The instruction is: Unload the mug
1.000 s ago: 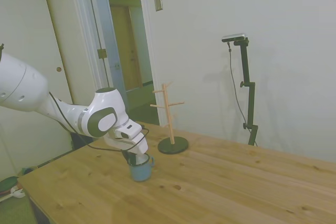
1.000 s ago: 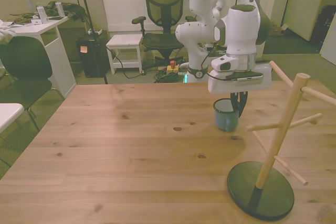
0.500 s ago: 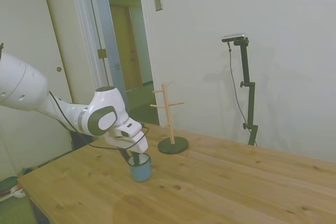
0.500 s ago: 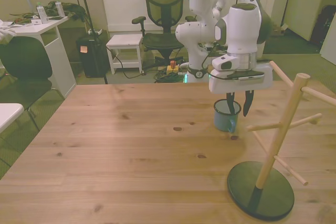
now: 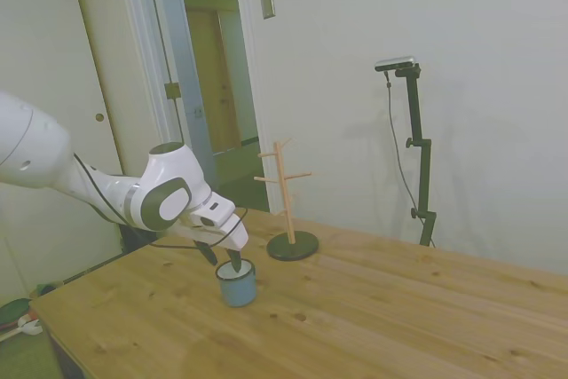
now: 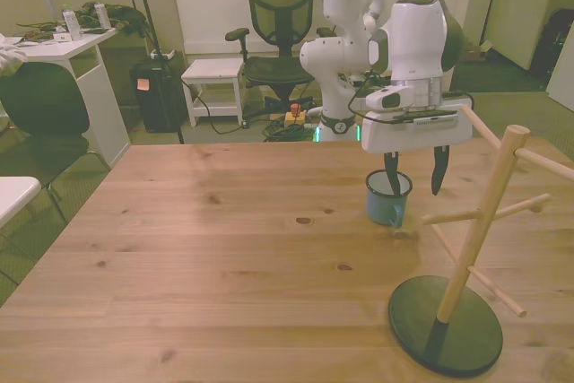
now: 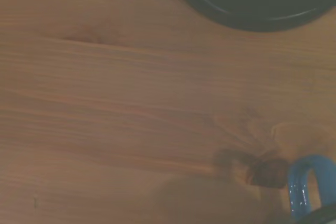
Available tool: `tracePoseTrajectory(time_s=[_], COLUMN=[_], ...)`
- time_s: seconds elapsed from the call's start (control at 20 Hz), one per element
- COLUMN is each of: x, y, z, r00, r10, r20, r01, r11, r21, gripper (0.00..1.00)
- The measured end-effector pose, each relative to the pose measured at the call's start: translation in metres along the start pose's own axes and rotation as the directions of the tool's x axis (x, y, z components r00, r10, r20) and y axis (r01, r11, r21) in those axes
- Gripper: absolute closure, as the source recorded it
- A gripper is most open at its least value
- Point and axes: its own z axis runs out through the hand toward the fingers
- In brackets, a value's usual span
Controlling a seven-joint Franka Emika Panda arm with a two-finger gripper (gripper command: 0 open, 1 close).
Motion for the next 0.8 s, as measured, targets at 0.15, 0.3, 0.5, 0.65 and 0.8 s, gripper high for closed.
tracePoseTrajectory(time_s=[0.15,0.3,0.5,0.65,0.8], x=[-0.008,-0.018,-0.026,-0.036,-0.049], y=[0.007,0.013,0.017,0.020,0.026], z=[-0.014,-0.032,-0.050,-0.057,-0.067], r00=[1.000,0.999,0.994,0.989,0.981], r10=[-0.018,-0.046,-0.067,-0.090,-0.115], r20=[-0.006,-0.028,-0.087,-0.116,-0.155], r01=[0.018,0.047,0.077,0.107,0.145], r11=[1.000,0.998,0.990,0.982,0.970], r21=[0.016,0.047,0.120,0.155,0.197], gripper=[0.00,0.00,0.00,0.00,0.00])
